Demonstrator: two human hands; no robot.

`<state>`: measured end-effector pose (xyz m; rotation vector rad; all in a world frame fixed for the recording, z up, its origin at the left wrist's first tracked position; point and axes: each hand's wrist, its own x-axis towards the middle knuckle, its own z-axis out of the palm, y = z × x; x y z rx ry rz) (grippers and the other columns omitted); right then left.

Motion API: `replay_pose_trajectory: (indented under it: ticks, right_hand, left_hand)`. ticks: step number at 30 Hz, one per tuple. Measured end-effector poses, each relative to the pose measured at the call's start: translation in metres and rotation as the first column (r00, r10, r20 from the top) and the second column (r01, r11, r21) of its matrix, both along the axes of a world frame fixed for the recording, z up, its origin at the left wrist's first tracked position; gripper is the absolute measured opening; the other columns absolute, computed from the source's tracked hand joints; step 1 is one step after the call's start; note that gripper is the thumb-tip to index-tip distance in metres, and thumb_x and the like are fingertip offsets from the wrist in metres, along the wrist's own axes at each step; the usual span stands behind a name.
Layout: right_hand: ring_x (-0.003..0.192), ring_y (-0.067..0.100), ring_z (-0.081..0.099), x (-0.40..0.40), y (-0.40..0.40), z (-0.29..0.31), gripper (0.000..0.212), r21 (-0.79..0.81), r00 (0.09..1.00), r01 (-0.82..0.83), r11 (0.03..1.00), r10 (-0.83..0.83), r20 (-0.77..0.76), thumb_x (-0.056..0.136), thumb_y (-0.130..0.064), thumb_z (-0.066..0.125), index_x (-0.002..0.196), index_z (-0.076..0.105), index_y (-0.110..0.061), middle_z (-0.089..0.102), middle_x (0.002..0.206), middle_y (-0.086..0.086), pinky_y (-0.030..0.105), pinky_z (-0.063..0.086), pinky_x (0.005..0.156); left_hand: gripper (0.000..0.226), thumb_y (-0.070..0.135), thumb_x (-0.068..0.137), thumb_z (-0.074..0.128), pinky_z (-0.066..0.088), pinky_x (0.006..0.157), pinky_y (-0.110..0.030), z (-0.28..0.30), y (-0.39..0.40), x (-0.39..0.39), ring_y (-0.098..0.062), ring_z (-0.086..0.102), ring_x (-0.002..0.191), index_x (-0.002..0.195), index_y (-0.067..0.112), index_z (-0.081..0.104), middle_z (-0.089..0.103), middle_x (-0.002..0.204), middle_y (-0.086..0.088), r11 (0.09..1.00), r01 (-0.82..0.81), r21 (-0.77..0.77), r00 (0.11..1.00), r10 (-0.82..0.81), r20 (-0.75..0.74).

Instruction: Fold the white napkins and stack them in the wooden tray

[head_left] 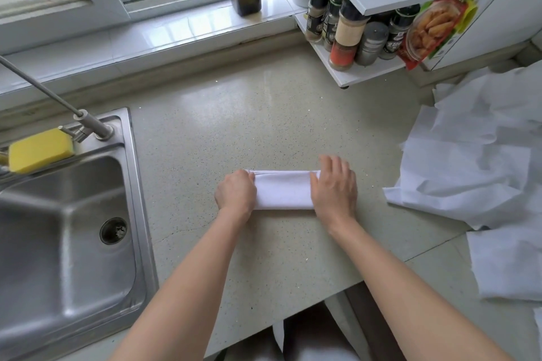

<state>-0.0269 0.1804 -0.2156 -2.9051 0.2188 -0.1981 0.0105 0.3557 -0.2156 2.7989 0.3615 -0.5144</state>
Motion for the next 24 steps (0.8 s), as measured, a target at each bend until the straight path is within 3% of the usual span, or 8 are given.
replay_pose_trajectory:
  ticks: [3, 6, 10, 13, 15, 17, 21, 24]
  right_hand:
    - [0.141, 0.028, 0.03, -0.012, 0.016, -0.015, 0.061, 0.027, 0.954, -0.261, 0.965, 0.262, -0.142, 0.094, -0.037, 0.024, 0.148, 0.029, -0.007, 0.032, 0.152, 0.011, 0.039, 0.013, 0.115]
    - [0.146, 0.014, -0.013, -0.021, 0.015, -0.032, 0.068, 0.068, 0.894, -0.31, 0.948, 0.315, -0.318, 0.086, -0.048, -0.006, 0.147, -0.013, -0.018, -0.016, 0.155, -0.005, 0.032, -0.016, 0.115]
    - [0.143, 0.011, -0.02, -0.021, 0.017, -0.037, 0.066, 0.051, 0.893, -0.31, 0.949, 0.309, -0.329, 0.086, -0.048, -0.007, 0.145, -0.015, -0.02, -0.021, 0.152, -0.007, 0.031, -0.019, 0.114]
    - [0.143, 0.012, -0.02, -0.019, 0.019, -0.035, 0.066, 0.048, 0.897, -0.297, 0.954, 0.296, -0.328, 0.086, -0.048, -0.008, 0.146, -0.014, -0.02, -0.022, 0.152, -0.007, 0.031, -0.019, 0.113]
    - [0.141, 0.011, -0.024, -0.019, 0.017, -0.033, 0.068, 0.055, 0.889, -0.31, 0.949, 0.31, -0.337, 0.084, -0.049, -0.01, 0.146, -0.016, -0.021, -0.025, 0.151, -0.007, 0.03, -0.021, 0.113]
    - [0.14, 0.009, -0.026, -0.021, 0.013, -0.032, 0.069, 0.069, 0.875, -0.33, 0.942, 0.332, -0.352, 0.083, -0.05, -0.012, 0.145, -0.019, -0.022, -0.028, 0.151, -0.008, 0.028, -0.021, 0.113]
    - [0.137, 0.007, -0.031, -0.02, -0.003, -0.029, 0.062, 0.05, 0.864, -0.339, 0.939, 0.332, -0.378, 0.092, -0.049, -0.004, 0.144, -0.026, -0.021, -0.035, 0.148, -0.007, 0.026, -0.022, 0.112]
    - [0.142, 0.008, -0.022, -0.021, -0.022, -0.017, 0.059, 0.079, 0.846, -0.322, 0.943, 0.324, -0.424, 0.103, -0.034, 0.015, 0.148, -0.019, -0.017, -0.027, 0.154, -0.003, 0.023, -0.016, 0.112]
  left_hand:
    - [0.038, 0.032, 0.101, 0.034, 0.04, 0.071, -0.034, -0.004, 0.001, 0.001, -0.034, 0.06, 0.096, 0.107, 0.01, 0.064, 0.066, 0.106, -0.016, 1.0, 0.003, -0.018, 1.0, -0.003, 0.02]
    - [0.039, 0.034, 0.102, 0.034, 0.04, 0.073, -0.035, 0.001, 0.0, -0.001, -0.035, 0.059, 0.099, 0.109, 0.008, 0.063, 0.065, 0.109, -0.017, 0.999, -0.019, -0.028, 0.999, 0.02, 0.025]
    - [0.033, 0.032, 0.099, 0.042, 0.044, 0.077, -0.038, 0.002, 0.003, -0.016, -0.032, 0.056, 0.105, 0.123, 0.012, 0.052, 0.06, 0.116, -0.011, 0.998, -0.008, -0.055, 0.967, 0.022, 0.256]
    - [0.046, 0.023, 0.098, 0.038, 0.037, 0.107, -0.044, -0.012, -0.004, -0.026, -0.03, 0.041, 0.133, 0.142, 0.012, 0.043, 0.048, 0.142, -0.009, 0.911, 0.409, 0.056, 0.788, -0.383, 0.482]
    - [0.053, 0.029, 0.102, 0.022, 0.006, 0.12, -0.041, -0.023, -0.007, -0.03, -0.024, 0.008, 0.148, 0.152, 0.016, 0.016, 0.014, 0.16, -0.002, 0.785, 0.615, 0.08, 0.739, -0.608, 0.291]
    - [0.058, 0.042, 0.098, 0.001, -0.013, 0.118, -0.035, -0.032, -0.001, -0.036, -0.015, -0.016, 0.146, 0.151, 0.021, -0.009, -0.012, 0.159, 0.005, 0.783, 0.622, 0.012, 0.772, -0.616, 0.16]
    - [0.066, 0.051, 0.09, -0.011, -0.014, 0.117, -0.031, -0.037, 0.02, -0.033, -0.012, -0.023, 0.143, 0.148, 0.021, -0.018, -0.024, 0.155, 0.006, 0.807, 0.588, 0.047, 0.792, -0.587, 0.17]
    - [0.06, 0.047, 0.1, 0.004, -0.013, 0.116, -0.027, -0.027, 0.031, -0.031, -0.013, -0.019, 0.144, 0.15, 0.018, -0.014, -0.019, 0.157, 0.004, 0.822, 0.567, 0.058, 0.817, -0.57, 0.092]
